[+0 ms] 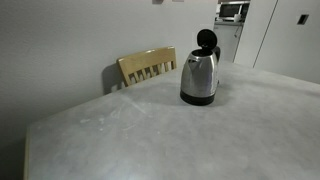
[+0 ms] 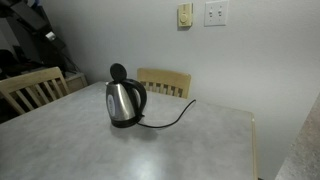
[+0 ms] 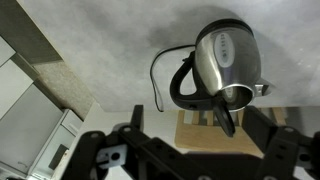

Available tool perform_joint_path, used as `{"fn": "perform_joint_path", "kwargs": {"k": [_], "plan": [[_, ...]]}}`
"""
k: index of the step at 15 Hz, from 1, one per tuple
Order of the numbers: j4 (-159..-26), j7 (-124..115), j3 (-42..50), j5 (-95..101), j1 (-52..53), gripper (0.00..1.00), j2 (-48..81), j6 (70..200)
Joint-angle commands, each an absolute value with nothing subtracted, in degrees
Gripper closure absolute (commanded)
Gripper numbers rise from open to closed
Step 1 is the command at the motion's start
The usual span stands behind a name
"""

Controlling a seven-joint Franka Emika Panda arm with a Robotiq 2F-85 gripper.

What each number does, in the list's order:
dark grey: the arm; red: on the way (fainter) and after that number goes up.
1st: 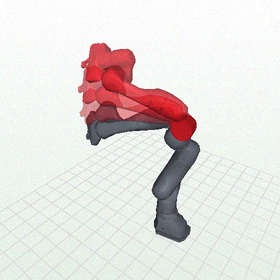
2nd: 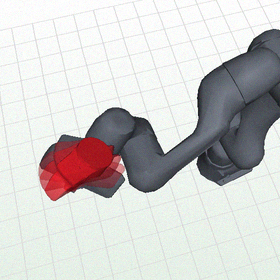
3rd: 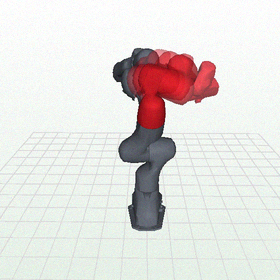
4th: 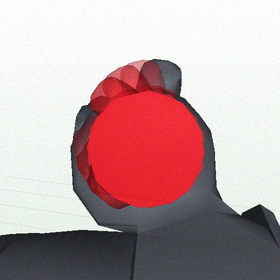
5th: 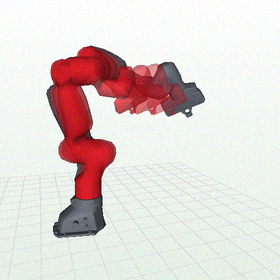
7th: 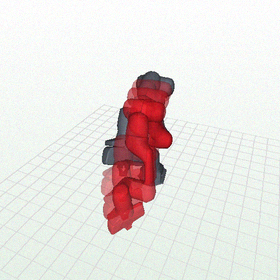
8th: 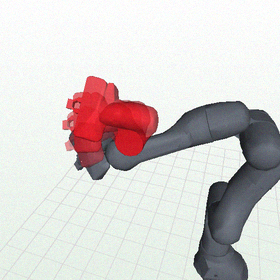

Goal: Close the kettle lid.

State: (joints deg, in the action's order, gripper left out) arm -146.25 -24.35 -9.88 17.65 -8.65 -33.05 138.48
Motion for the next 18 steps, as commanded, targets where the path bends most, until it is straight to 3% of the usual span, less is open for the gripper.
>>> {"fn": "perform_joint_path", "kwargs": {"k": [1,10,18], "plan": [[-144.2,-25.3,-9.2,16.7,-9.7,0.0,-30.4,141.3],[-132.2,-16.8,-1.5,10.3,-8.0,0.0,-22.1,134.8],[-118.3,2.1,5.9,2.3,-6.4,0.0,-6.9,114.4]]}}
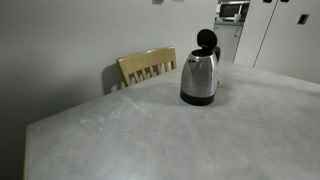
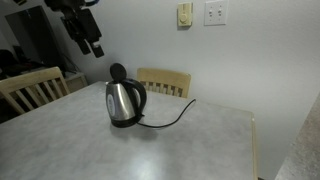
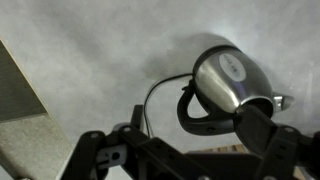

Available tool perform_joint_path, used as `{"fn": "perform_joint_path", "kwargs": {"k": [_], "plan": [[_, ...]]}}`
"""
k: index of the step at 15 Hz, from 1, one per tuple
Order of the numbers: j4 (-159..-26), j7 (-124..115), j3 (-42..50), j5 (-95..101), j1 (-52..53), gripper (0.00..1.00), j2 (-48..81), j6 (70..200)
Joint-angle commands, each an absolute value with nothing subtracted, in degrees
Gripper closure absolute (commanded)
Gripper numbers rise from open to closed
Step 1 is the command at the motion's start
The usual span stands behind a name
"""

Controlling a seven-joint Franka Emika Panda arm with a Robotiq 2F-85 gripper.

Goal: Close the kettle lid.

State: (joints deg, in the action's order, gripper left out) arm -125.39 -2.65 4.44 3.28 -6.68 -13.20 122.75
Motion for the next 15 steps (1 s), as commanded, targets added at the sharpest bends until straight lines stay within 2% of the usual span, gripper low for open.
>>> {"fn": "perform_joint_path", "kwargs": {"k": [1,8,15], "plan": [[-123.6,-1.1,5.3,3.3,-6.4,0.0,-11.3,120.0],[-119.0,-0.7,5.5,5.2,-6.4,0.0,-7.6,115.1],[-105.0,6.5,3.8,11.2,-4.3,0.0,2.0,102.0]]}}
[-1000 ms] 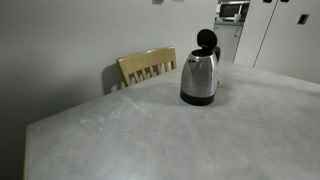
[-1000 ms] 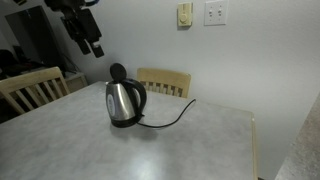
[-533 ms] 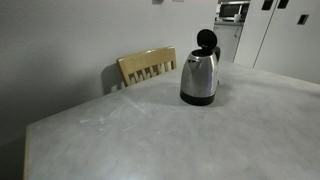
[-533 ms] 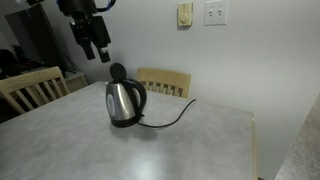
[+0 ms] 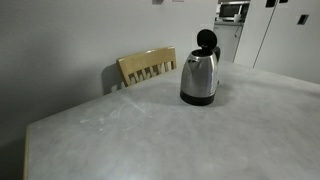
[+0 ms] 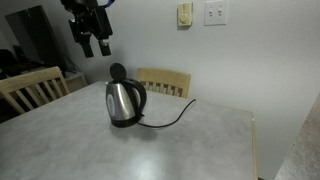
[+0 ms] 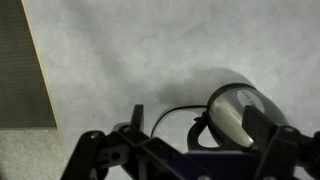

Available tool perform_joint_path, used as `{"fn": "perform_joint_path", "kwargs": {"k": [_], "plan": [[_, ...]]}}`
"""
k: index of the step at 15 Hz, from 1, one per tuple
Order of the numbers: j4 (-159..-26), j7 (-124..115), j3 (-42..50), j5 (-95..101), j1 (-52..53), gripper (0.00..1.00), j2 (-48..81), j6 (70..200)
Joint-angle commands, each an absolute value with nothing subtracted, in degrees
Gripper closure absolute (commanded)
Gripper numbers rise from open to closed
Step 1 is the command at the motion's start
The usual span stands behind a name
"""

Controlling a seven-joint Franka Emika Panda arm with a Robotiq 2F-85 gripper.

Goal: Close the kettle lid.

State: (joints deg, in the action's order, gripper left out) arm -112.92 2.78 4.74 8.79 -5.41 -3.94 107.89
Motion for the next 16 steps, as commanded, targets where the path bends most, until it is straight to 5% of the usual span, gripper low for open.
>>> {"fn": "perform_joint_path", "kwargs": {"k": [1,8,10,11,16], "plan": [[-102.5,8.8,3.4,12.0,-3.7,0.0,4.1,101.1],[-89.3,17.7,1.4,16.0,-1.5,0.0,15.6,97.6],[-87.5,17.4,1.3,15.5,-1.5,0.15,17.7,99.3],[-86.8,16.7,1.3,14.9,-1.5,0.34,18.5,99.8],[-84.8,9.2,1.7,12.2,-1.7,0.68,21.3,101.7]]}}
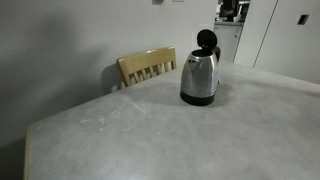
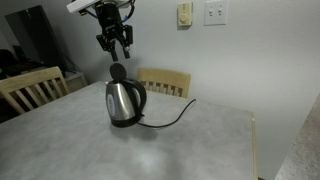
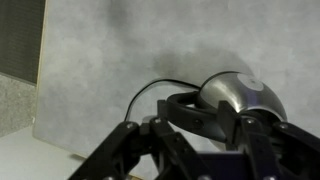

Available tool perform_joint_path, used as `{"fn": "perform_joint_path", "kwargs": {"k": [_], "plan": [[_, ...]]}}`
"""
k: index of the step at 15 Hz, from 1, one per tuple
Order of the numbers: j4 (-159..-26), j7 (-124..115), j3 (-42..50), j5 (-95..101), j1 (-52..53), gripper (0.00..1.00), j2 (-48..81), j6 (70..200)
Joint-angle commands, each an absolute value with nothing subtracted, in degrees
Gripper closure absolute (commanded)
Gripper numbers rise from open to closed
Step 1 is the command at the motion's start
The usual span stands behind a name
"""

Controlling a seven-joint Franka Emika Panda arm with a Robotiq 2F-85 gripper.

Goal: Close the kettle lid.

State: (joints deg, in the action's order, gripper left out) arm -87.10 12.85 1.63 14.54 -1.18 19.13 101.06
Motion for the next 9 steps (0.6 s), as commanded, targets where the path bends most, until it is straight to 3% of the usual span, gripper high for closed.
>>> {"fn": "perform_joint_path", "kwargs": {"k": [1,4,9], "plan": [[-84.6,7.0,1.8,10.7,-1.9,0.76,21.7,101.3],[-84.1,3.8,1.7,5.6,-2.6,0.98,23.0,100.6],[-84.4,5.8,1.1,0.6,-3.1,1.0,23.9,102.8]]}}
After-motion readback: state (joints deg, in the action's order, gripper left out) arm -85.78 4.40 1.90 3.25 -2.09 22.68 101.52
